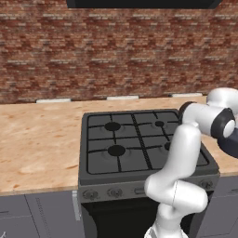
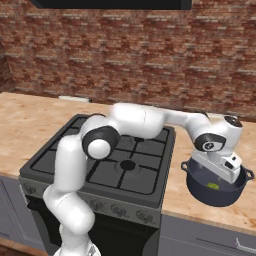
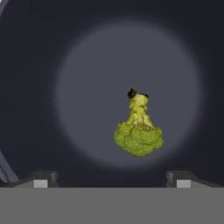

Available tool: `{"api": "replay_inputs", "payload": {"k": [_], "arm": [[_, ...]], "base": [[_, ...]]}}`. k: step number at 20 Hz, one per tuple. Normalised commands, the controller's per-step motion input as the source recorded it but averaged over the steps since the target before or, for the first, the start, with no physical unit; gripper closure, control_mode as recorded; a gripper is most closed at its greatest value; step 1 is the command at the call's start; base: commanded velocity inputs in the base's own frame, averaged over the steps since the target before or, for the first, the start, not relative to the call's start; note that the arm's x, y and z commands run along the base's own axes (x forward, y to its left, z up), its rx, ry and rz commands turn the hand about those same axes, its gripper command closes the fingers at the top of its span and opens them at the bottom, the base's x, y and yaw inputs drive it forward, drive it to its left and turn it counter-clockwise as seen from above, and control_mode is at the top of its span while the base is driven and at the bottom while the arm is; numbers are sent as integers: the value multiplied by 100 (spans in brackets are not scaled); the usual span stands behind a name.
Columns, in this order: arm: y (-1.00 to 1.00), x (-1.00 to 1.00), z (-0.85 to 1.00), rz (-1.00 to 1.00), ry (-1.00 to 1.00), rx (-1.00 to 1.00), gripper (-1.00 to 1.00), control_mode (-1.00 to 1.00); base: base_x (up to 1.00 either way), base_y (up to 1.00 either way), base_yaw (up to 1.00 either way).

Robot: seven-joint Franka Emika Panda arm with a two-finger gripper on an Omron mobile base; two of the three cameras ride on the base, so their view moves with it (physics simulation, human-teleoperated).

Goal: Turn on the sink faucet. Then move the broccoli from the counter to the sink. Turn off the sink. Move the vegetable from the sink to the pot next to the stove. Finally move the pot to the front left burner.

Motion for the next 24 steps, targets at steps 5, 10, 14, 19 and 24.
{"api": "replay_inputs", "payload": {"k": [5, 10, 14, 19, 24], "arm": [[40, -2, 43, 1, -1, 0, -100, -100], [51, 0, 31, 6, 0, -2, -100, -100], [52, 0, 11, 11, 0, -6, -100, -100], [48, 0, 0, 11, 0, -8, -100, -100], [24, 0, 0, 9, 0, -8, -100, -100]], "base": [[0, 0, 0], [0, 0, 0], [0, 0, 0], [0, 0, 0], [0, 0, 0]]}}
